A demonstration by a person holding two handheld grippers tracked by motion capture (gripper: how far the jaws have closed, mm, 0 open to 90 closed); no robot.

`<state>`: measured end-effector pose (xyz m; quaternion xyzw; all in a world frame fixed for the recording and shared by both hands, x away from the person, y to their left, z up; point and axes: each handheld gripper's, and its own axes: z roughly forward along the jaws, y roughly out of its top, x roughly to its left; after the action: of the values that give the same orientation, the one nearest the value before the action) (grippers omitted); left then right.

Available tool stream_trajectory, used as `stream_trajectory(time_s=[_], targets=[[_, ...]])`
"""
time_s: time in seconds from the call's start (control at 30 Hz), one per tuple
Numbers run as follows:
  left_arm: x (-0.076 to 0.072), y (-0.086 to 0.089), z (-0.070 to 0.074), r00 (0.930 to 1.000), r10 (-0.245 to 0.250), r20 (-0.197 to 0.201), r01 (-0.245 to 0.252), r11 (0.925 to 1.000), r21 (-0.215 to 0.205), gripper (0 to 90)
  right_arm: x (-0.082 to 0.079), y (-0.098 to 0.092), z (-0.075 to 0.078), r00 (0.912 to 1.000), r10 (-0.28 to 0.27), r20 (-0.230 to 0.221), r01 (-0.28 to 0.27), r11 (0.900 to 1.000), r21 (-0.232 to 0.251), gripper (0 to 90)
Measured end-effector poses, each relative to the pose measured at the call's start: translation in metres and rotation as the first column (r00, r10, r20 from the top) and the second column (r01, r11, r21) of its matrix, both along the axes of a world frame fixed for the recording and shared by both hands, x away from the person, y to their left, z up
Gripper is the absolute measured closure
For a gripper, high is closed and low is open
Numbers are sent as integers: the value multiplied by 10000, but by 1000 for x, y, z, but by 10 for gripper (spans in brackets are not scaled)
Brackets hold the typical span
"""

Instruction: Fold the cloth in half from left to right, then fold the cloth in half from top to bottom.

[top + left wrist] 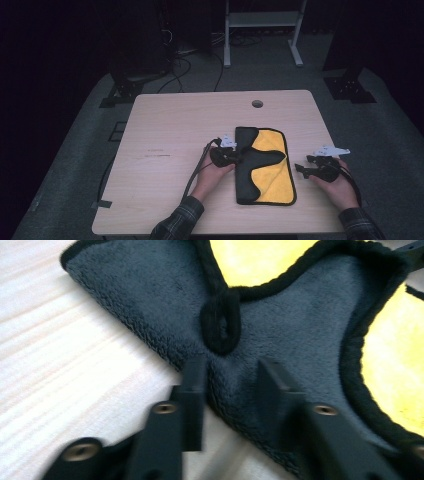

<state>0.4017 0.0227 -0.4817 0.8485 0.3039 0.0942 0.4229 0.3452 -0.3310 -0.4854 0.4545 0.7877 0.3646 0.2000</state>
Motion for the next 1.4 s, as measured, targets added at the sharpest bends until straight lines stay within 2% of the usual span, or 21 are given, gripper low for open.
stream_trajectory(time_s=[0.1,0.27,0.5,0.63,0.73,0.87,1.03,1.2,1.3,1.37,1.4], targets=[[1,1,-1,9987,36,-514,-56,9992,-391,833,0,0,0,10000,-8,3,8,10000,-5,347],[1,9,1,9943,-40,-1063,-13,9988,-495,854,0,0,0,10000,3,1,-3,10000,-4,346],[-12,32,3,9921,-214,-1237,165,9990,-407,853,-1,2,1,9999,155,-20,-155,9999,-23,363],[-19,49,3,9901,-109,-1399,29,9984,-572,853,-1,9,5,9992,343,-204,-350,9989,-327,420],[-21,63,5,9899,28,-1414,-97,9988,-479,853,-2,17,8,9982,595,-69,-598,9971,-466,436],[-23,80,6,9890,162,-1468,-226,9989,-418,853,-5,33,18,9943,1048,217,-1042,9942,-246,447],[-28,105,7,9889,278,-1462,-327,9990,-316,852,-7,59,30,9833,1765,434,-1761,9843,-132,455],[-31,132,7,9876,504,-1484,-554,9980,-294,851,-5,87,38,9707,2350,495,-2373,9702,479,471],[-31,140,5,9872,567,-1491,-636,9971,-418,849,0,108,43,9592,2774,541,-2811,9562,813,490],[-32,140,5,9884,577,-1403,-630,9974,-337,846,4,125,47,9493,3089,587,-3125,9475,675,497],[-32,139,5,9888,582,-1373,-627,9976,-288,844,9,139,49,9416,3312,612,-3352,9392,742,510]])
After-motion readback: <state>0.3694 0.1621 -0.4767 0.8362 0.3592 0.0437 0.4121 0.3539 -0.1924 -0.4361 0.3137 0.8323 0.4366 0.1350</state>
